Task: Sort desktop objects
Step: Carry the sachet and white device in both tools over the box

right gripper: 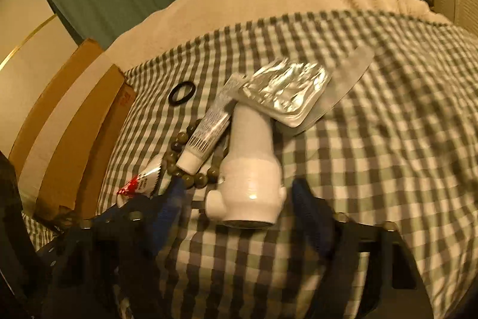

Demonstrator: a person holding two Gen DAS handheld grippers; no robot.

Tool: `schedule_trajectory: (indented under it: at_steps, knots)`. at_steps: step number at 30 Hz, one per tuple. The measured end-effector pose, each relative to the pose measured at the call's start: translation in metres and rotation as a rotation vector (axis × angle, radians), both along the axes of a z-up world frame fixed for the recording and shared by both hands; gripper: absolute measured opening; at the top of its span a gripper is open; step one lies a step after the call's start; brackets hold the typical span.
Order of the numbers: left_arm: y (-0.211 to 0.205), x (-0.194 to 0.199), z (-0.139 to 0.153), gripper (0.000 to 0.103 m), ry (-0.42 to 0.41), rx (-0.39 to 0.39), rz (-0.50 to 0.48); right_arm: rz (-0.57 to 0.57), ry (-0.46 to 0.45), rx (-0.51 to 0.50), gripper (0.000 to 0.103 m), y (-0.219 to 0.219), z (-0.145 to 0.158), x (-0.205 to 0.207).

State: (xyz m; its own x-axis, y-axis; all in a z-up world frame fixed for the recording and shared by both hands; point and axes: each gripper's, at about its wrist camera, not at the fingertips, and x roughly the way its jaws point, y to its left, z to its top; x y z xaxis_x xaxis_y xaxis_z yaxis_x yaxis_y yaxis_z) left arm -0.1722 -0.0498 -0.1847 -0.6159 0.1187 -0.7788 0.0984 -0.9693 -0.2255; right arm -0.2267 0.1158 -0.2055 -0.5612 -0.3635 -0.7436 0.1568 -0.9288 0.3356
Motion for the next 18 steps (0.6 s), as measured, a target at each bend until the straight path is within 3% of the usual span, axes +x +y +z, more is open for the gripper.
schedule_trajectory:
  at_steps: [4, 13, 18]
  knots:
    - [0.001, 0.002, 0.004, 0.014, 0.003, 0.013, -0.014, 0.003, -0.001, 0.060, 0.062, -0.003, 0.002, 0.011]
    - [0.011, 0.029, 0.038, 0.014, 0.057, 0.029, -0.053, -0.038, -0.067, -0.012, 0.061, 0.030, 0.031, 0.064]
    - [0.017, 0.047, 0.063, 0.014, 0.106, 0.008, -0.082, -0.056, -0.027, 0.016, 0.061, 0.043, 0.062, 0.098]
